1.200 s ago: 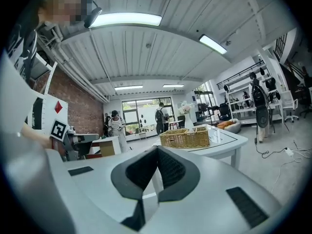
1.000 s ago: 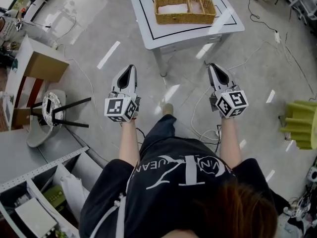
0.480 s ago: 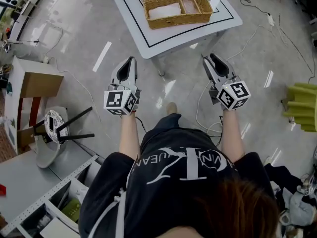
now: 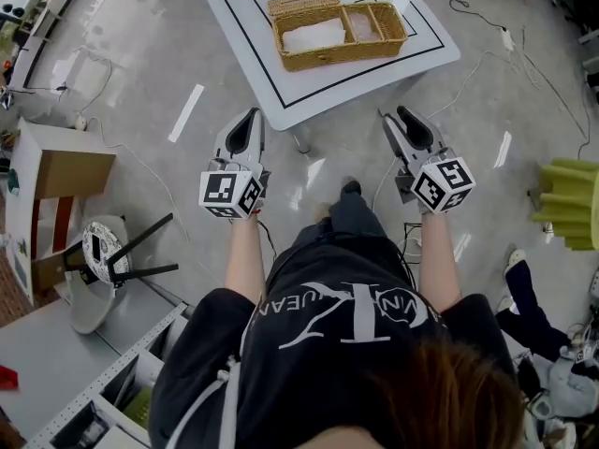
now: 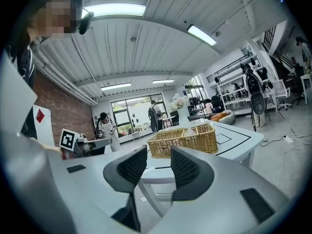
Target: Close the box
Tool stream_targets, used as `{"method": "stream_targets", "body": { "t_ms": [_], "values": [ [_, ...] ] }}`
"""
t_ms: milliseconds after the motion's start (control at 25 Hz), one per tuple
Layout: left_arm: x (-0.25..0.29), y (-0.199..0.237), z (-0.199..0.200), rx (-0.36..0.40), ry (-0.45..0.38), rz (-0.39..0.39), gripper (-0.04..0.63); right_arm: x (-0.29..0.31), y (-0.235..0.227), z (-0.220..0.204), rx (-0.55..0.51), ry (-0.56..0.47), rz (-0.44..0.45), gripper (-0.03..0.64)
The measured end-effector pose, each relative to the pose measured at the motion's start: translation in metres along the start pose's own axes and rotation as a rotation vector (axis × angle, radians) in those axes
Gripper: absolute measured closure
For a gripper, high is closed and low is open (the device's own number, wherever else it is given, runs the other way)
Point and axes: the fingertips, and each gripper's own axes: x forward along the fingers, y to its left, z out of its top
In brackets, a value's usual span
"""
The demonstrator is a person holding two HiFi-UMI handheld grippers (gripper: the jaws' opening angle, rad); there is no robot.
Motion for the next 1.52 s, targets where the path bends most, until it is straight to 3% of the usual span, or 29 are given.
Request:
{"method": "stream_targets", "body": {
  "t_ms": [600, 960, 1280, 1520],
  "values": [
    [0.077, 0.059, 0.019, 0.011, -0.002, 0.049, 0.586, 0.101, -0.043, 0.048, -0.004, 0.094, 0.068, 0.483],
    [0.129, 0.081, 0.019, 0.019, 0.034, 0.071, 0.586, 0.162, -0.077, 0.068, -0.011, 0.203, 0.104, 0.482],
    [0.161, 0.103, 0.019, 0.009, 0.055, 0.113, 0.586, 0.21, -0.1, 0.08, -0.063, 0.315, 0.13, 0.457],
    [0.186, 0.117, 0.018, 0.039, 0.08, 0.143, 0.586, 0.244, -0.112, 0.083, -0.17, 0.418, 0.174, 0.433]
  ]
}}
